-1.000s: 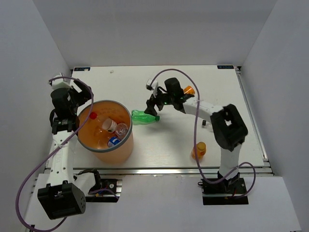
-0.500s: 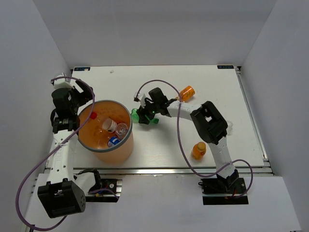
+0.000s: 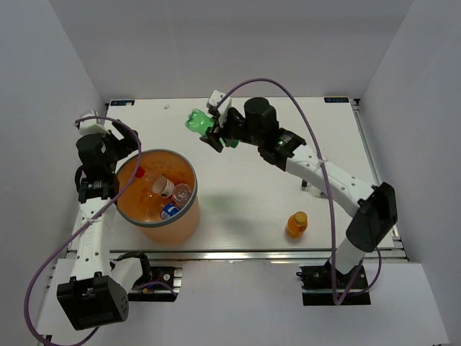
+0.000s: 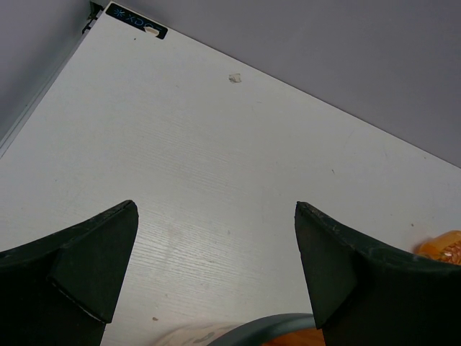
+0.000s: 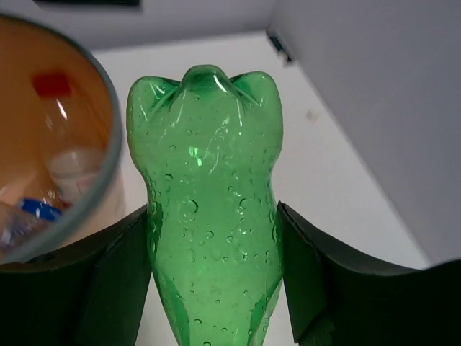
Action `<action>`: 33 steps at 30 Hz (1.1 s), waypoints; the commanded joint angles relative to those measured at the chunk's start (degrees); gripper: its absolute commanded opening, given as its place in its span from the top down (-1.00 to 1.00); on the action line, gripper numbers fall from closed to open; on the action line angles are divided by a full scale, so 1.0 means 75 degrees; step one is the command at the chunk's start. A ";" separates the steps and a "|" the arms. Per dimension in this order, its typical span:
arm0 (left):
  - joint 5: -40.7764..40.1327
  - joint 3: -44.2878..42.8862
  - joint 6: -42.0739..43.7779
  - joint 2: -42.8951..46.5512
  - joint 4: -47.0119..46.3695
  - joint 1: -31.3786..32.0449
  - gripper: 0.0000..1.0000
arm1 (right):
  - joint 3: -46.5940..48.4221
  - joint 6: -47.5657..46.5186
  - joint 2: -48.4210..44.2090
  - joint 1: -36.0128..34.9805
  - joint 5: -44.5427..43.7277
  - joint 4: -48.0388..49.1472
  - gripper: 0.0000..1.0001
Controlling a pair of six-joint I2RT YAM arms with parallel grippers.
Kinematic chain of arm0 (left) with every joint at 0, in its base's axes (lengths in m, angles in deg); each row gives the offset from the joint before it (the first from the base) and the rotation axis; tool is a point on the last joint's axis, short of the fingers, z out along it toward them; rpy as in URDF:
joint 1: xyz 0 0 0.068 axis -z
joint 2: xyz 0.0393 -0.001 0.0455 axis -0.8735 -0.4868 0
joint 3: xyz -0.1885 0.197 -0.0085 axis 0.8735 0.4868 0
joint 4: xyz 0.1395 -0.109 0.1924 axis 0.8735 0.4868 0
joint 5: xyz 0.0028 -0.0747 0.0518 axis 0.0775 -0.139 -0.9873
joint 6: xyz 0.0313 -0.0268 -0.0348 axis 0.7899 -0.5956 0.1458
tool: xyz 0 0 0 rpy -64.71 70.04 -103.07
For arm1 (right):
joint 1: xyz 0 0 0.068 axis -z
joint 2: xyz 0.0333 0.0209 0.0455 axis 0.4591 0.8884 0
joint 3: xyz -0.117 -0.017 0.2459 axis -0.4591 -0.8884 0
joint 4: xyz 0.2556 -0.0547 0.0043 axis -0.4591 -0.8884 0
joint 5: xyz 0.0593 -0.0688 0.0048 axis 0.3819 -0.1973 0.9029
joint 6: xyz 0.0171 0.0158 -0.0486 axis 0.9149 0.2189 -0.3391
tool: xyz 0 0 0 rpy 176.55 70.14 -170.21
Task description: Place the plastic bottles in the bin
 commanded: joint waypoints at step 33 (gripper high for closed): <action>-0.0817 -0.0163 -0.0224 -0.0112 0.0234 -0.0006 -0.96 | -0.1268 0.5024 -0.0290 0.2738 -0.2524 -0.0253 -0.79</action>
